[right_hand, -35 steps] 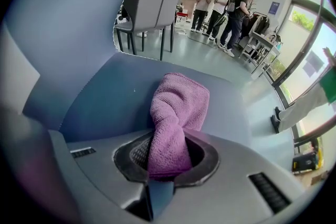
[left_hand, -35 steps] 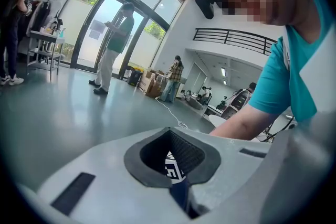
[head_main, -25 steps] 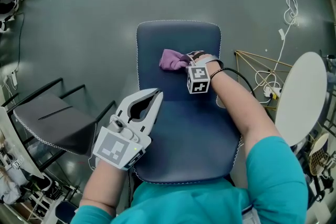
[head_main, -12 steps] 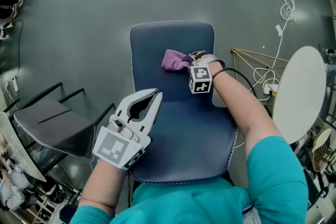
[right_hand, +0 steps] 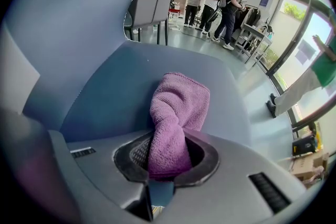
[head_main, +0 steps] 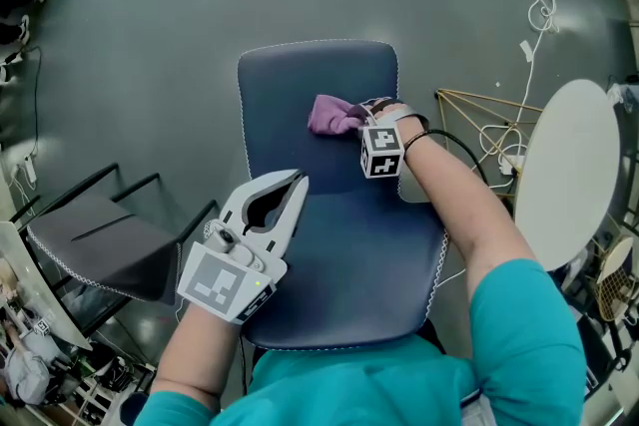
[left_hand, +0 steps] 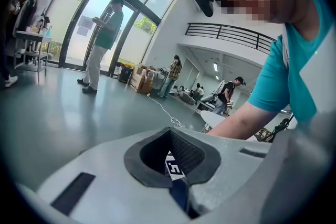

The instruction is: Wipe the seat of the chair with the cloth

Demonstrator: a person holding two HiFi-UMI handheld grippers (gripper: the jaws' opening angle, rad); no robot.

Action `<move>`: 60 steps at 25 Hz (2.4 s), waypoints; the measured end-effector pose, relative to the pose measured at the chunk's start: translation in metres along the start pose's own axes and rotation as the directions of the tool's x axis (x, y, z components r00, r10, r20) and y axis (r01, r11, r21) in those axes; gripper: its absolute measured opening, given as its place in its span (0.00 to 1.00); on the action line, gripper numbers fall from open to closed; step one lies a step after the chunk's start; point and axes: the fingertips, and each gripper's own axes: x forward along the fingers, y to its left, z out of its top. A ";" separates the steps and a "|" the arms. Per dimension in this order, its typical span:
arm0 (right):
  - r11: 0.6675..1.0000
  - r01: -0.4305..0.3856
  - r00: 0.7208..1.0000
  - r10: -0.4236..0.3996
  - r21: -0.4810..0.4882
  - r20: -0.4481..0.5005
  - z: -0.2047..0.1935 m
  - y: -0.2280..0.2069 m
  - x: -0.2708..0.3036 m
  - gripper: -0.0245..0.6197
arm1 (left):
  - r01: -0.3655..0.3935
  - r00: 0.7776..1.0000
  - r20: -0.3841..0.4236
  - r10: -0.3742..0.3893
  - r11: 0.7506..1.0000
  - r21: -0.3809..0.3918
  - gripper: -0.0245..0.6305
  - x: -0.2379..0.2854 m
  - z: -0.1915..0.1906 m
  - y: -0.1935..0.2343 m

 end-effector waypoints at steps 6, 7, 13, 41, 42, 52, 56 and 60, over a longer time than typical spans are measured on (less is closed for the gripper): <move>1.000 0.002 1.000 -0.002 0.013 -0.003 -0.012 0.003 -0.007 0.13 | 0.015 1.000 -0.003 -0.015 1.000 0.004 0.02 0.007 0.002 -0.009; 1.000 0.004 1.000 -0.004 0.016 -0.003 -0.014 0.003 -0.008 0.13 | 0.018 1.000 -0.004 -0.018 1.000 0.005 0.02 0.008 0.002 -0.010; 0.999 0.011 1.000 -0.011 0.035 -0.002 -0.033 0.006 -0.015 0.13 | 0.028 1.000 -0.014 -0.028 1.000 0.012 0.02 0.021 0.002 -0.021; 0.983 -0.122 0.877 0.173 0.141 -0.448 -0.214 0.061 -0.075 0.13 | 0.035 0.999 -0.013 -0.035 0.998 0.047 0.02 0.022 0.013 -0.041; 0.981 -0.088 0.892 0.155 0.172 -0.424 -0.209 0.053 -0.085 0.13 | 0.028 1.000 -0.006 -0.028 0.998 0.047 0.02 0.018 0.016 -0.037; 0.997 -0.025 0.998 0.020 0.070 0.062 0.032 -0.006 -0.097 0.13 | -0.121 0.989 0.082 0.122 0.993 -0.011 0.02 -0.069 0.010 0.033; 0.982 -0.112 0.976 0.138 -0.154 0.167 0.158 0.034 -0.046 0.13 | -0.172 0.980 0.088 0.177 0.983 -0.060 0.02 -0.113 -0.008 0.056; 0.939 -0.177 0.965 0.225 -0.295 0.136 0.213 0.078 0.005 0.13 | -0.194 0.974 0.101 0.203 0.976 -0.096 0.02 -0.141 -0.021 0.072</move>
